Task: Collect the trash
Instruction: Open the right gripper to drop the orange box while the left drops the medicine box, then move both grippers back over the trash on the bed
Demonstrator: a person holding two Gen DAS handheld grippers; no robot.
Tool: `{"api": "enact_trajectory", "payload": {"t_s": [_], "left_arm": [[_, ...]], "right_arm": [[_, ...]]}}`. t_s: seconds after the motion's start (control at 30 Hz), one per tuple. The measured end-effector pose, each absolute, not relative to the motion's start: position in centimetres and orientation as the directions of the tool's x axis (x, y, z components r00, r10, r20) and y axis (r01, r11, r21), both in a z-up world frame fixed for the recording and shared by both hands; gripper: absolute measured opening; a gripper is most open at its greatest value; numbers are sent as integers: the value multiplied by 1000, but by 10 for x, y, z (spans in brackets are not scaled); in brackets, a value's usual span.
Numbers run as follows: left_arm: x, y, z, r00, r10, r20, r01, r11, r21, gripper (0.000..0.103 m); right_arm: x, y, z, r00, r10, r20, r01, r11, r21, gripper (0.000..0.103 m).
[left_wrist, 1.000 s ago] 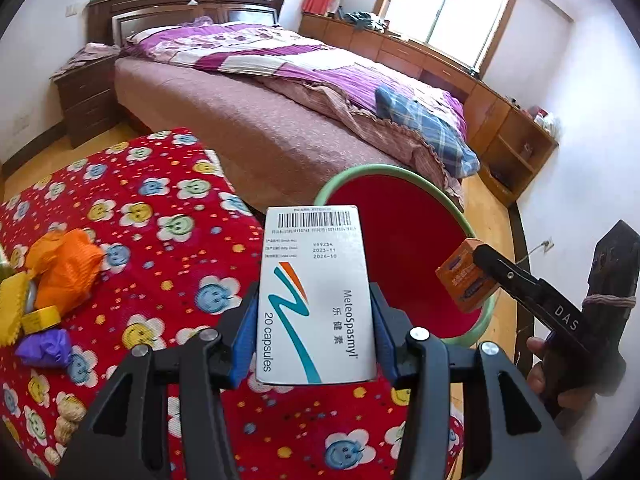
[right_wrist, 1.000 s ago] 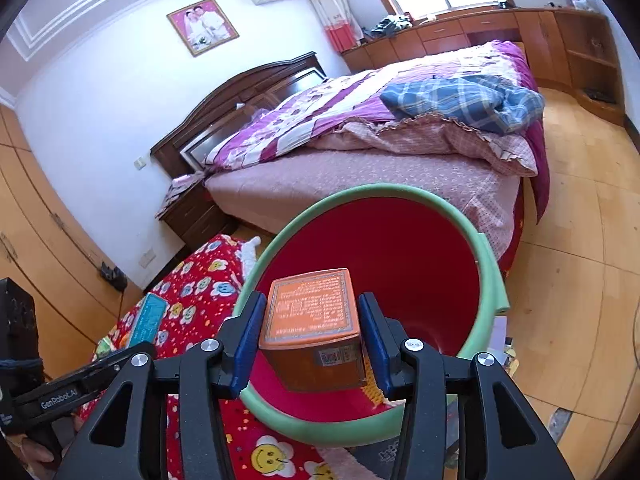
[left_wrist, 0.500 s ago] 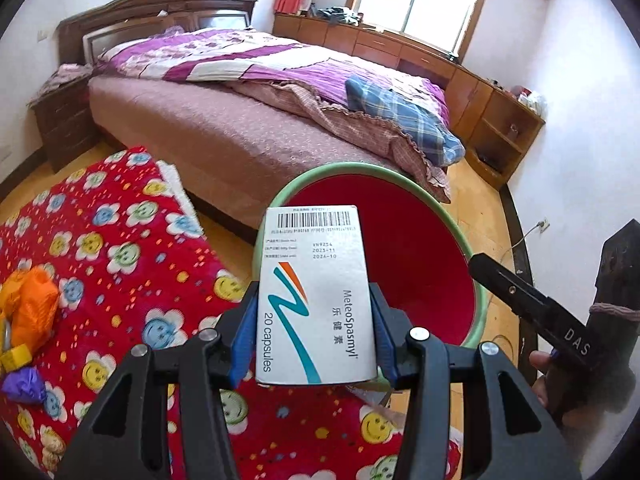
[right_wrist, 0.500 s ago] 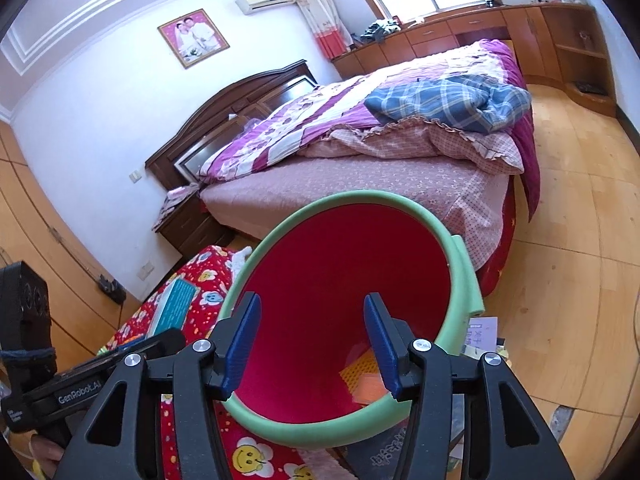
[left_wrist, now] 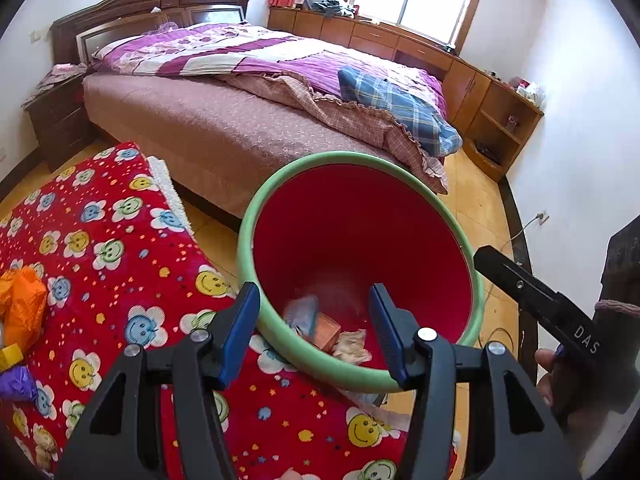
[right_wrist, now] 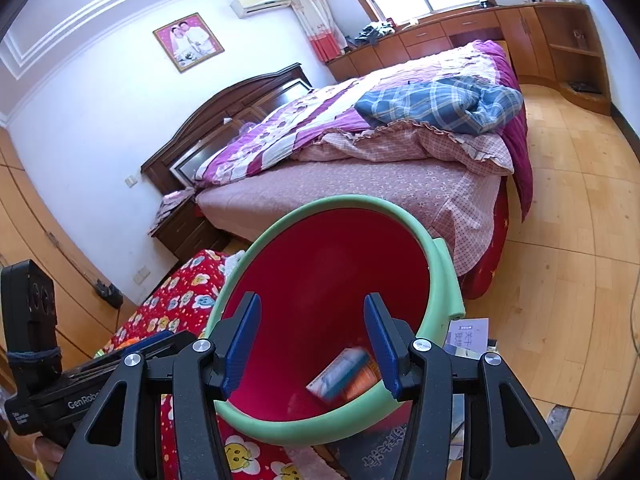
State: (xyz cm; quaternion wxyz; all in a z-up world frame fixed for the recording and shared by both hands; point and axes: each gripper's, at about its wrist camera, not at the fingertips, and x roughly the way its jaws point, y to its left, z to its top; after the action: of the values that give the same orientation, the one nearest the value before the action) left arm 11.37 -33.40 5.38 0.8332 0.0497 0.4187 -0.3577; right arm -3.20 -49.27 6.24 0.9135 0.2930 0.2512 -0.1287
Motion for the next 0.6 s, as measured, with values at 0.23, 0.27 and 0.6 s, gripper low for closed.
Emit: {"api": "enact_trajectory", "payload": {"t_s": [0.23,0.27,0.6], "left_arm": [[114,-308,56,402,-551,-731,588,768,-255,57],[113,-305,56,405,-548,-732,582,772,-257,57],[108,-261,59,442,-525,-727,516,812,-273,57]], "right_arm": [[-32,-483,68,844,-79,-530,368,804,467,55],[-32,-481,68,845,-75,-530,363,807,466,55],[-23,-458,74,846,-29,-533,318,829,459,56]]}}
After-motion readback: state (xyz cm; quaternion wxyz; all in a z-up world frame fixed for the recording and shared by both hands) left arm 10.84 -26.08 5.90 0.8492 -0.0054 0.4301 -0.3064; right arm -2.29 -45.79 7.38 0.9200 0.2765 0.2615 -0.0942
